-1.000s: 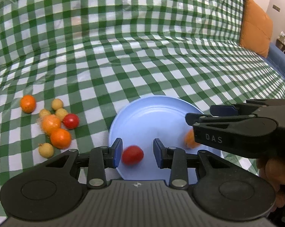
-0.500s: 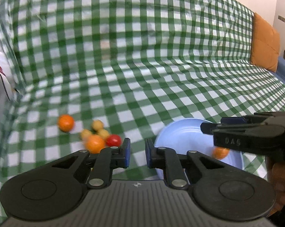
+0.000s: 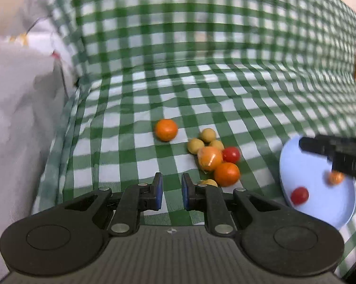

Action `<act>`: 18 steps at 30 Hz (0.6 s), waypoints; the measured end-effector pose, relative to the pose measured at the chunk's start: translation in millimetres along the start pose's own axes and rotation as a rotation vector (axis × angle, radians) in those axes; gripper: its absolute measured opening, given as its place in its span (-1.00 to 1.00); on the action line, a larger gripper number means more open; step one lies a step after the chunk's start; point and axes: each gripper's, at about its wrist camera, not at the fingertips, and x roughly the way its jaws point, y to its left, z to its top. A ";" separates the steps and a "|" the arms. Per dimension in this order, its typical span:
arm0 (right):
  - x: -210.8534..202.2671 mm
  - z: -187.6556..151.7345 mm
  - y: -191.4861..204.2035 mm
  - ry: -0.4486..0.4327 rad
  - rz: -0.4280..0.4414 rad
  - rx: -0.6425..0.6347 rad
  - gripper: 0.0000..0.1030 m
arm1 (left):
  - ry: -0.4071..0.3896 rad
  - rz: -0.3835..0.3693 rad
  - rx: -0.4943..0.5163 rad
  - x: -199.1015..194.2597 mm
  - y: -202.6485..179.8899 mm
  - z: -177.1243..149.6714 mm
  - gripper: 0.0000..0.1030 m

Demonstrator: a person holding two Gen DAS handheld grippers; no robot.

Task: Organize fruits
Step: 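Move both open grippers back to the remaining fruit cluster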

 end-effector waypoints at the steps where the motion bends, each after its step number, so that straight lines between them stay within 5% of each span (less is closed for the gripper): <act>1: 1.6 0.4 3.6 0.001 0.005 0.001 -0.27 | 0.014 0.005 -0.012 3.2 3.4 0.1 -0.66; 8: 13.2 -2.4 29.8 0.015 0.048 0.015 -0.27 | 0.079 -0.033 -0.155 18.9 31.4 2.2 -0.66; 12: 25.5 -3.5 41.2 0.052 0.081 0.039 -0.27 | 0.132 -0.130 -0.275 27.0 52.7 1.0 -0.66; 18: 45.6 -0.1 40.7 0.109 0.116 0.124 -0.26 | 0.197 -0.234 -0.278 42.8 46.7 -2.3 -0.62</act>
